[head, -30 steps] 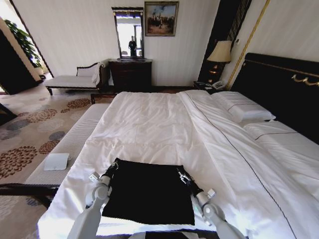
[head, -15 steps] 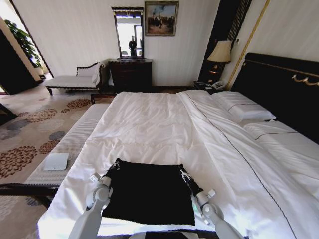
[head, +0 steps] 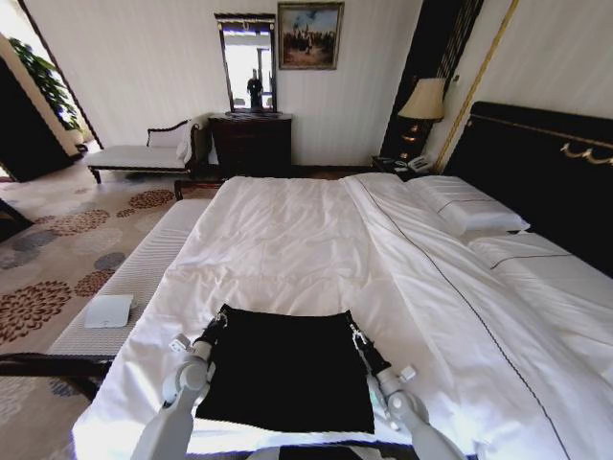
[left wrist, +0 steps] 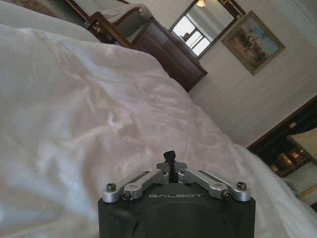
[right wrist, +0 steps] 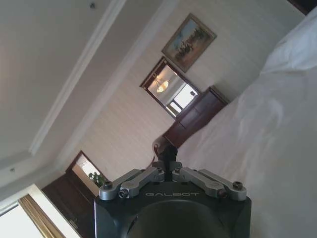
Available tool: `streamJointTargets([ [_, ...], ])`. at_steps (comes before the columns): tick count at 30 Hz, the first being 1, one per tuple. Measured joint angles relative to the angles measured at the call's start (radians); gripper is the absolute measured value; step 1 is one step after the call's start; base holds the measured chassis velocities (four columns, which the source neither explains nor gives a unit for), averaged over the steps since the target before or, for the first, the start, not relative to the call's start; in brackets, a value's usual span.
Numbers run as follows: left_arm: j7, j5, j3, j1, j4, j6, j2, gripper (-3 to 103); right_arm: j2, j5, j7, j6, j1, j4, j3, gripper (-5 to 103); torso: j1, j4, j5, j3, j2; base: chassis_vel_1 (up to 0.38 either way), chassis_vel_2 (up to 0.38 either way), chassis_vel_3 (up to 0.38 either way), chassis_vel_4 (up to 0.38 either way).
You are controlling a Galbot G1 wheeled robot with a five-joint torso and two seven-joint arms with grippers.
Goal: Fold the clothes on the bed.
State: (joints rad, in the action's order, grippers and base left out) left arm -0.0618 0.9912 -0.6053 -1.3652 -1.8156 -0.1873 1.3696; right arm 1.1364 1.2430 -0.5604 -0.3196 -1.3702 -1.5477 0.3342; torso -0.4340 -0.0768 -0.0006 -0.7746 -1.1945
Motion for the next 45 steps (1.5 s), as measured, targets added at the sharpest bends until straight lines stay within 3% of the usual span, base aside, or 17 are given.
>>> streamJointTargets([
  [6,-0.005,0.037,-0.031,-0.058,-0.148,0.002,0.005,2,-0.004,0.004,0.072,-0.040,-0.053,-0.222,0.057,2,0.000,0.0000,-0.0003,0.000,0.000,0.000,0.000,0.000,0.000],
  [14,-0.009,0.106,-0.100,-0.133,-0.357,0.002,0.000,2,0.064,-0.038,0.155,-0.066,-0.134,-0.444,0.114,2,0.000,-0.0001,-0.0001,0.000,0.000,0.000,0.000,0.000,0.000],
  [23,-0.005,0.152,-0.179,-0.236,-0.519,0.010,-0.006,2,0.108,-0.108,0.152,-0.109,-0.263,-0.596,0.153,2,0.000,-0.0001,-0.0002,0.000,0.000,0.000,0.000,0.000,0.000],
  [36,-0.005,0.133,-0.169,-0.406,-0.669,0.018,0.023,2,0.148,-0.216,0.150,-0.161,-0.403,-0.688,0.159,2,0.000,0.0000,0.0000,0.000,0.000,0.000,0.000,0.000,0.000],
  [39,-0.013,0.128,-0.161,-0.460,-0.688,0.020,0.025,2,0.149,-0.242,0.196,-0.162,-0.449,-0.730,0.160,2,0.000,0.0000,0.0000,0.000,0.000,0.000,0.000,0.000,0.000],
  [43,-0.066,0.140,-0.161,-0.489,-0.692,0.005,0.018,2,0.130,-0.297,0.406,-0.111,-0.496,-0.851,0.181,2,0.000,0.0000,-0.0003,0.000,0.000,0.000,0.000,0.000,0.000],
  [44,-0.066,0.140,-0.161,-0.489,-0.692,0.005,0.018,2,0.130,-0.297,0.406,-0.111,-0.496,-0.851,0.181,2,0.000,0.0000,-0.0003,0.000,0.000,0.000,0.000,0.000,0.000],
  [45,-0.081,0.145,-0.162,-0.481,-0.692,-0.004,0.013,2,0.121,-0.299,0.477,-0.080,-0.488,-0.892,0.193,2,0.000,-0.0001,-0.0003,0.000,0.000,0.000,0.000,0.000,0.000],
])
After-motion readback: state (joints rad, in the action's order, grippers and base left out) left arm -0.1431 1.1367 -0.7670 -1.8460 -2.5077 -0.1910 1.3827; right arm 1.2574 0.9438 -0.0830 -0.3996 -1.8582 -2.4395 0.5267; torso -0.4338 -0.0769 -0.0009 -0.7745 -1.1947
